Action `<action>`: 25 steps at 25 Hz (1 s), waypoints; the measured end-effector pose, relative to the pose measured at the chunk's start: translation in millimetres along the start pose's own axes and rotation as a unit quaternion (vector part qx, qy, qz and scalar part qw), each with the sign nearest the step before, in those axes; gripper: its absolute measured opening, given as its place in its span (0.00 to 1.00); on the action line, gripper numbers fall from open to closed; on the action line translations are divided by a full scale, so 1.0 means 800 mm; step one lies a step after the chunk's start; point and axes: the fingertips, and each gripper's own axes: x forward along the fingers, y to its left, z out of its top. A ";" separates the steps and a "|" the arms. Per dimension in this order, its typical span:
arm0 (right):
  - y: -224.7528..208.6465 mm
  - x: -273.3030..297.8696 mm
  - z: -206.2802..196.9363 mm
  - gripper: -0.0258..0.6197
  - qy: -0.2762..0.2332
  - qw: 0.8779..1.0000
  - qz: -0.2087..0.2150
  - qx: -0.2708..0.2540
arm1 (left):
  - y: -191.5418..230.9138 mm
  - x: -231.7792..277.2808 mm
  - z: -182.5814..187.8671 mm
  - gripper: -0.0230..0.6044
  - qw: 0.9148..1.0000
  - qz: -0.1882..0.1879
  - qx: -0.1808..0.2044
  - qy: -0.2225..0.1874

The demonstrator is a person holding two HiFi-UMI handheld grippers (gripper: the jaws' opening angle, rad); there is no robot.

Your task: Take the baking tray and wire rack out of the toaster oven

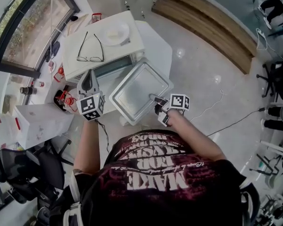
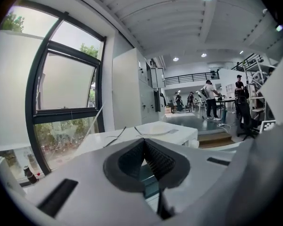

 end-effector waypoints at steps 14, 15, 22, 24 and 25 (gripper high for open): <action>-0.034 -0.064 0.101 0.09 0.037 0.999 -0.007 -0.034 | -0.144 0.043 0.032 0.04 0.999 -0.015 -0.037 0.006; -0.035 -0.061 0.108 0.09 0.036 0.999 -0.008 -0.033 | -0.147 0.051 0.033 0.04 0.999 -0.021 -0.034 0.005; -0.033 -0.043 0.146 0.09 0.037 0.998 -0.025 -0.047 | -0.163 0.121 0.049 0.04 0.997 -0.071 -0.032 -0.010; -0.032 -0.044 0.158 0.09 0.040 0.997 -0.031 -0.050 | -0.171 0.138 0.056 0.04 0.996 -0.081 -0.034 -0.014; -0.035 -0.046 0.162 0.09 0.042 0.997 -0.035 -0.050 | -0.176 0.143 0.058 0.04 0.996 -0.085 -0.037 -0.014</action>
